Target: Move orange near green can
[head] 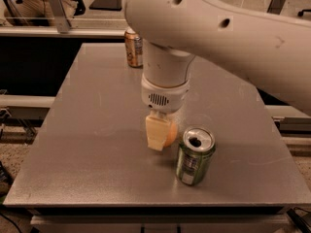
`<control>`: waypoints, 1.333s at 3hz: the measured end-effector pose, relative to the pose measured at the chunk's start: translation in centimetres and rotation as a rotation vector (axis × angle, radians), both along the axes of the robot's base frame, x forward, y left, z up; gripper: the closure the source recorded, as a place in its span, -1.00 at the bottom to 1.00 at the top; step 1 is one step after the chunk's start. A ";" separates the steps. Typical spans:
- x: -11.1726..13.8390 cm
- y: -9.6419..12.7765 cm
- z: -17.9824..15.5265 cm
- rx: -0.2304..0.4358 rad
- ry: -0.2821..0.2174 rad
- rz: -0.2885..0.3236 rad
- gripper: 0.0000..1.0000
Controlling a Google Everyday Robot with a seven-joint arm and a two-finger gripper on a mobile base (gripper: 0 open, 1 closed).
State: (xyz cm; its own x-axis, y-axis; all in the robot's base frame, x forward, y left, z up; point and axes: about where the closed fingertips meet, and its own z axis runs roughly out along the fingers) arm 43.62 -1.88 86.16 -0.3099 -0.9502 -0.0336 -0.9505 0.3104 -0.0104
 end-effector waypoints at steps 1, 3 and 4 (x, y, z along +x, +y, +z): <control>-1.1 0.6 -0.7 -0.024 0.006 0.015 -0.45; -1.3 1.4 -1.1 -0.021 0.024 0.045 -1.00; -1.3 1.4 -1.1 -0.021 0.024 0.045 -1.00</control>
Offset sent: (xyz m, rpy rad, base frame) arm -0.0229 0.0094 -0.0172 -0.0448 0.0428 0.0329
